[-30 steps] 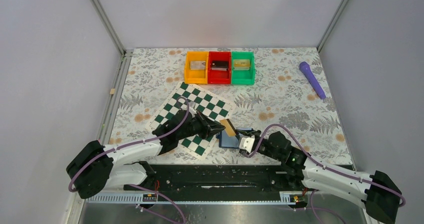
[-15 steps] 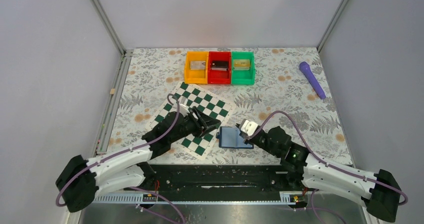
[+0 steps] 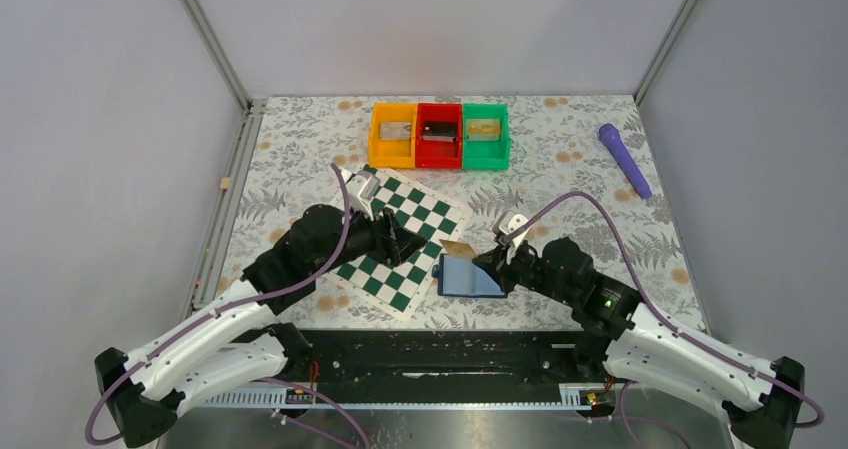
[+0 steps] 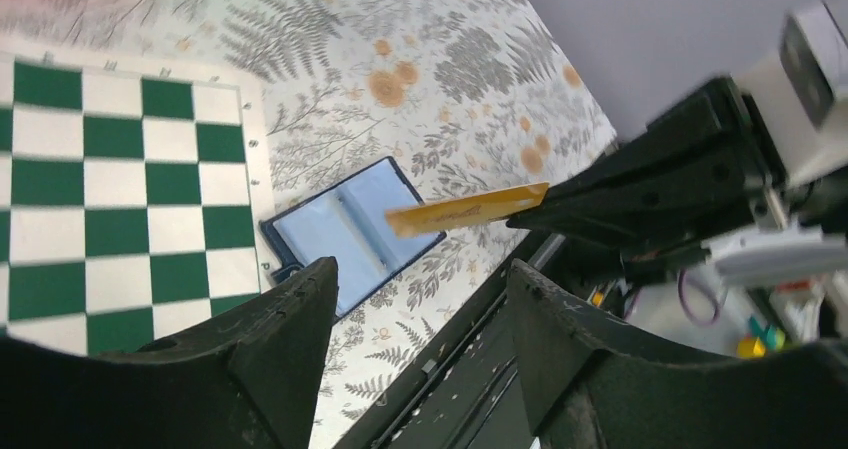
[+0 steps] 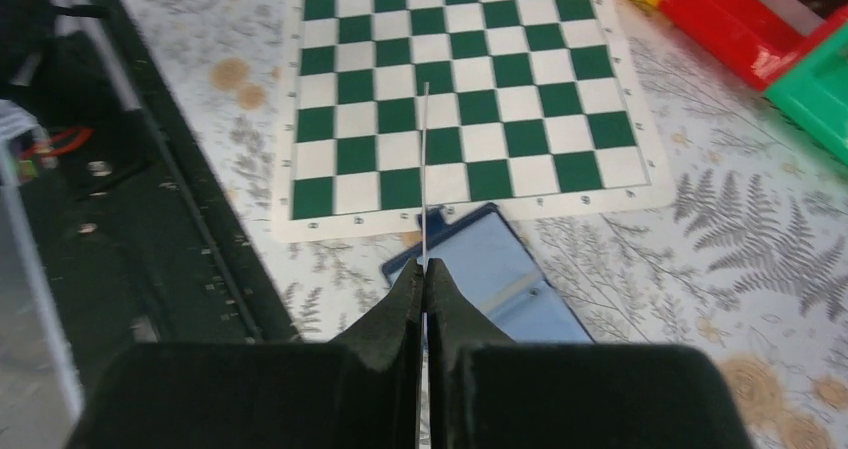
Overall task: Take the credit cards out of the card holder
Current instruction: Place the credit card in the storage box.
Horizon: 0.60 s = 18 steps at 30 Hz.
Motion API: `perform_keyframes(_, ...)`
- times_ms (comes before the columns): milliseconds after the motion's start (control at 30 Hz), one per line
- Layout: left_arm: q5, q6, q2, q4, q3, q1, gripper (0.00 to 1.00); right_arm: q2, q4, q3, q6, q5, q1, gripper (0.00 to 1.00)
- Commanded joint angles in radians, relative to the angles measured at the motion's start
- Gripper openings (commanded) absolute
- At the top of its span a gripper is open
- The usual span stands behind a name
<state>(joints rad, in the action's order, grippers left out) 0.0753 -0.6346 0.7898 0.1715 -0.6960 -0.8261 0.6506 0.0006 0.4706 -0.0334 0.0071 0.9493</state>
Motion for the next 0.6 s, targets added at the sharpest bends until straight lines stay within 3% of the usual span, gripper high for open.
perform_keyframes(0, 0.273, 0.342, 0.032, 0.146, -0.151, 0.002, 0.61, 0.006, -0.169, 0.137, 0.101, -0.289, -0.041, 0.00)
perform_keyframes(133, 0.465, 0.426, 0.112, 0.237, -0.238, 0.002, 0.60, 0.054, -0.177, 0.195, 0.172, -0.487, -0.068, 0.00)
perform_keyframes(267, 0.656, 0.449, 0.163, 0.245, -0.275, 0.002, 0.59, 0.131, -0.176, 0.234, 0.254, -0.575, -0.074, 0.00)
perform_keyframes(567, 0.725, 0.449, 0.261, 0.246, -0.287, 0.001, 0.50, 0.186, -0.098, 0.230, 0.332, -0.623, -0.075, 0.00)
